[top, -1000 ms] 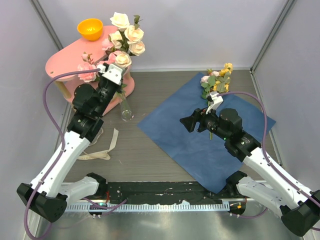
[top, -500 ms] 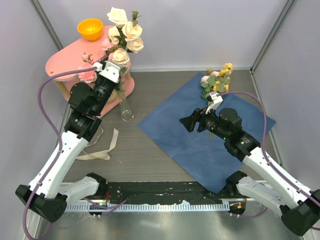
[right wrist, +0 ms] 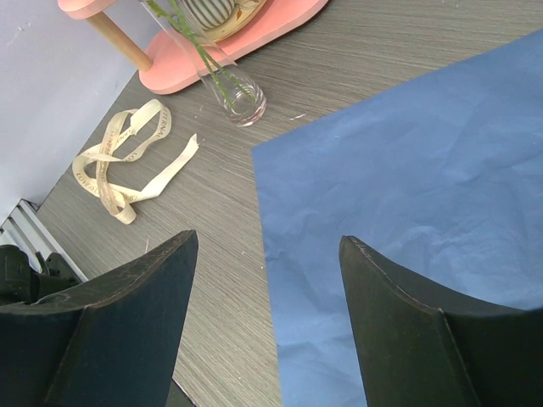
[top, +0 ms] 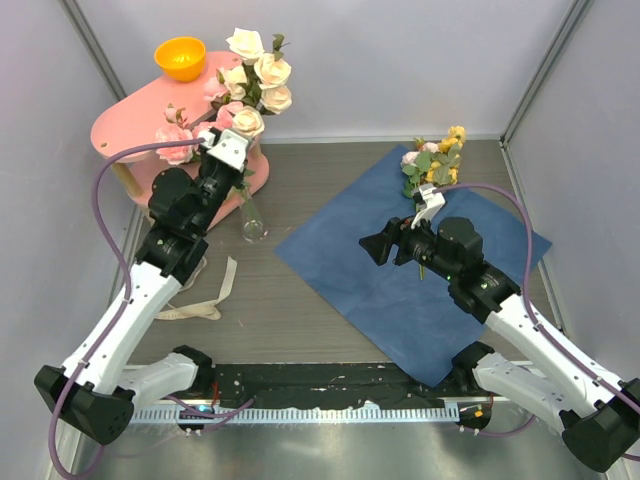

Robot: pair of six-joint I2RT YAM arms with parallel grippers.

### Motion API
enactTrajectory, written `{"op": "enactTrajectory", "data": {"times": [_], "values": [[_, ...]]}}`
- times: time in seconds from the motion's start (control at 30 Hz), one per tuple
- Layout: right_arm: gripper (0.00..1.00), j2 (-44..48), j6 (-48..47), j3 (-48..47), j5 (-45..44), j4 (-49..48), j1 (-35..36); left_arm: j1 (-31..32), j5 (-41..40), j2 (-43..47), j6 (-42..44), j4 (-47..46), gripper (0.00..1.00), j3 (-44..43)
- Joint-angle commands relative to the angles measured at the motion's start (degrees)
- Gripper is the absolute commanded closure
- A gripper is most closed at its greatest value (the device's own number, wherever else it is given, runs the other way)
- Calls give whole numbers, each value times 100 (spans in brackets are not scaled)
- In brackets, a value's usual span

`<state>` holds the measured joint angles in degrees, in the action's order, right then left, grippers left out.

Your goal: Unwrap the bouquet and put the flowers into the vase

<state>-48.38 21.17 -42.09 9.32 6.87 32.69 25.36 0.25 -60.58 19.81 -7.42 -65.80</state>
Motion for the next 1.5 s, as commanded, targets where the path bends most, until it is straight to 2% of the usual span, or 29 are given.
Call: {"op": "enactTrajectory", "data": {"times": [0.0,0.43,0.9,1.47], "values": [[26,66,19,51,17,-309,27,-40,-253,55,-232,-207,100,137],[27,48,45,121,52,-345,27,-32,-1053,-42,-953,-1235,100,928],[27,-49,107,218,122,-468,27,-40,-1835,-226,-1453,-1508,100,1473],[27,-40,116,271,122,-450,27,-23,-2081,-385,-1832,-1587,100,1904]]}}
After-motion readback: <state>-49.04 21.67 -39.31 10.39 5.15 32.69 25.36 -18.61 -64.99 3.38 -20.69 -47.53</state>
